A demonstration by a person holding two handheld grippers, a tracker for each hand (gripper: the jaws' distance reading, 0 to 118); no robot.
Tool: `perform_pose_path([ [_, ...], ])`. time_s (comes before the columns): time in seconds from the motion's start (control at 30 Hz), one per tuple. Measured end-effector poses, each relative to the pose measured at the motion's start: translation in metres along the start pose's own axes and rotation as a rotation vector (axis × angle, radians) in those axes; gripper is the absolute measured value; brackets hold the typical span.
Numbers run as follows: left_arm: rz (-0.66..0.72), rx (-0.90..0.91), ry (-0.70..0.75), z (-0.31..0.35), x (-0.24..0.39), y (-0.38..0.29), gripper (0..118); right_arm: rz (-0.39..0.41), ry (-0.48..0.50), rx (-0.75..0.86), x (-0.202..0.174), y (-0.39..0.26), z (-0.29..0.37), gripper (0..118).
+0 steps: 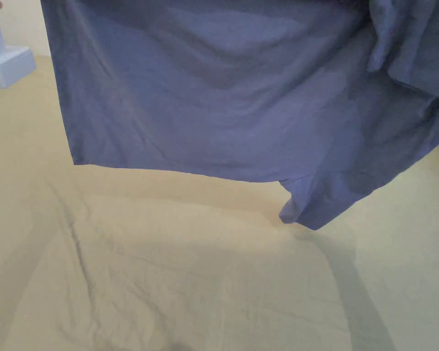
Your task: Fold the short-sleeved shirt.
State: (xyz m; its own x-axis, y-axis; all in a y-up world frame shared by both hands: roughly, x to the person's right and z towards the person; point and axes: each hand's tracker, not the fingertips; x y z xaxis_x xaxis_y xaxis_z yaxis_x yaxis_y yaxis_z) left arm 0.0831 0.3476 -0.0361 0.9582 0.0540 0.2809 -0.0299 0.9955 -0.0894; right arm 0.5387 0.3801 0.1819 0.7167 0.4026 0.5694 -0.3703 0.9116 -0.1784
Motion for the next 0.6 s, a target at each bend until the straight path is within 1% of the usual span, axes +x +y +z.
perform_pose_path([
  [0.13,0.014,-0.063,0.002,-0.025,-0.002,-0.03,8,-0.012,0.021,-0.064,-0.019,-0.03,-0.014,10],
  [0.17,0.006,-0.083,0.002,-0.028,-0.002,-0.04,8,-0.024,0.032,-0.081,-0.023,-0.041,-0.015,10],
  [0.27,-0.052,-0.161,-0.001,-0.033,-0.001,-0.082,8,-0.02,0.089,-0.177,-0.038,-0.08,-0.013,10],
  [0.33,-0.06,-0.203,-0.016,-0.028,-0.004,-0.113,8,-0.019,0.115,-0.236,-0.047,-0.112,-0.011,10],
  [0.37,-0.064,-0.234,-0.025,-0.024,-0.005,-0.128,8,-0.013,0.126,-0.27,-0.051,-0.129,-0.007,10],
  [0.5,-0.077,-0.351,-0.024,0.001,-0.008,-0.195,8,-0.029,0.187,-0.416,-0.063,-0.202,0.021,10],
  [0.6,-0.097,-0.447,-0.037,0.024,-0.014,-0.244,8,-0.039,0.225,-0.525,-0.069,-0.247,0.062,10],
])
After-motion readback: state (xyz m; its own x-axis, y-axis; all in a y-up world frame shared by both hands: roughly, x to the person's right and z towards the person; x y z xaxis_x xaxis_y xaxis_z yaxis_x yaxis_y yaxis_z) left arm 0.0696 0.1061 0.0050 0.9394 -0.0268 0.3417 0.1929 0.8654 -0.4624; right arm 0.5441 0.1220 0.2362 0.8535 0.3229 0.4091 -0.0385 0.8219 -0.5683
